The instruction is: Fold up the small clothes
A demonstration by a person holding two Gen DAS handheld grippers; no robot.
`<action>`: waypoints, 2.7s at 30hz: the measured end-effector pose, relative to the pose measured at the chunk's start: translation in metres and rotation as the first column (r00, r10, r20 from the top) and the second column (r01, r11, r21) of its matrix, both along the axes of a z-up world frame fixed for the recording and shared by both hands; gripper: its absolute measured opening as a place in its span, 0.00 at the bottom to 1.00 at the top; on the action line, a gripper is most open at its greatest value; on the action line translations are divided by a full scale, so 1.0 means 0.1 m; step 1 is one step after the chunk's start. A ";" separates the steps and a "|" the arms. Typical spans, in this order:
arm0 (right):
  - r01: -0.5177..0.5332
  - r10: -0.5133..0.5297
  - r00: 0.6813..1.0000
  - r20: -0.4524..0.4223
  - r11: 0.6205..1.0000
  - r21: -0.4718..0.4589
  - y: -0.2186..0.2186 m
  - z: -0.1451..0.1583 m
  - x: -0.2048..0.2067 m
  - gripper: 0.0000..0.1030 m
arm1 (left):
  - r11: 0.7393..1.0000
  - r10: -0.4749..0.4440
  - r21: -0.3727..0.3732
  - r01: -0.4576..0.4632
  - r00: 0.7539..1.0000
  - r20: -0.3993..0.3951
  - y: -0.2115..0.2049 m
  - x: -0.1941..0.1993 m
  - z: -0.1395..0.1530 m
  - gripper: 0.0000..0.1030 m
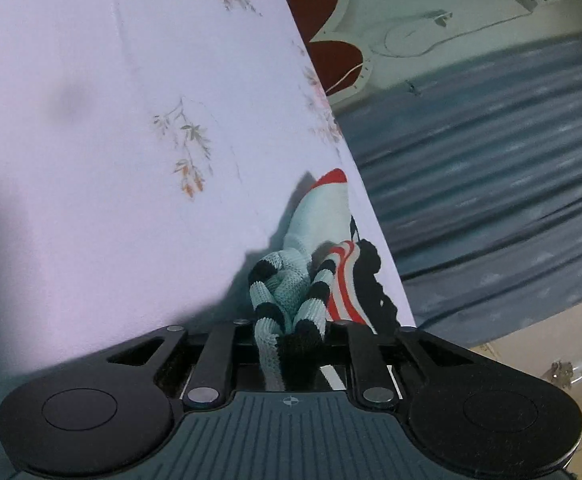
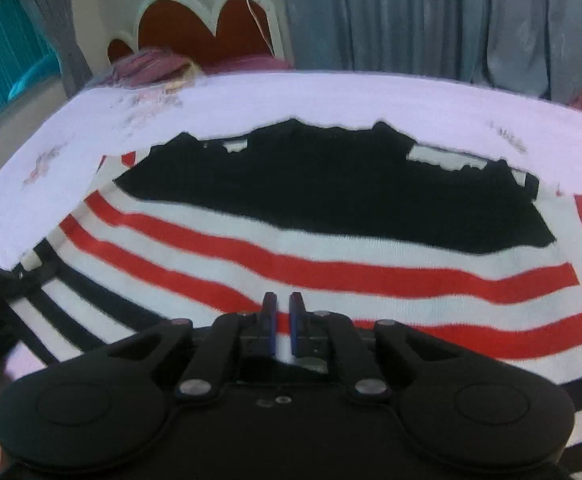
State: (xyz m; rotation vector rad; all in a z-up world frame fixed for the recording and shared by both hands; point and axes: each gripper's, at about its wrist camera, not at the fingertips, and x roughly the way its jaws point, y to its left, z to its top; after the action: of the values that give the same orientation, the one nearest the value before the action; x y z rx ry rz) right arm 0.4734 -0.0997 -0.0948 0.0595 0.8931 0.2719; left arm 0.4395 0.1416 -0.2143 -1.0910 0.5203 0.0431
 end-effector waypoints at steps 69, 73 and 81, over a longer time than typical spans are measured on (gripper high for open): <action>0.302 -0.272 0.951 -0.145 0.917 0.261 -1.71 0.11 -0.09 0.38 | 0.617 -0.595 0.492 0.614 0.773 -0.220 -1.98 0.92 0.85 0.36; 0.248 -0.242 0.968 -0.061 0.955 0.164 -1.57 0.17 -0.12 0.18 | 0.611 -0.609 0.512 0.604 0.772 -0.183 -1.99 0.87 0.90 0.28; 0.270 -0.271 0.962 0.014 0.961 0.062 -1.64 0.13 -0.29 0.16 | 0.375 -0.643 0.657 0.655 0.694 -0.325 -2.59 0.88 0.99 0.19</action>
State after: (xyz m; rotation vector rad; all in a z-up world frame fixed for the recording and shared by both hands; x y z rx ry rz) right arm 0.4440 -0.2640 -0.0817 0.2316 0.8438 0.0433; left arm 0.5277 -0.1169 -0.1155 -0.0013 0.8329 -0.4224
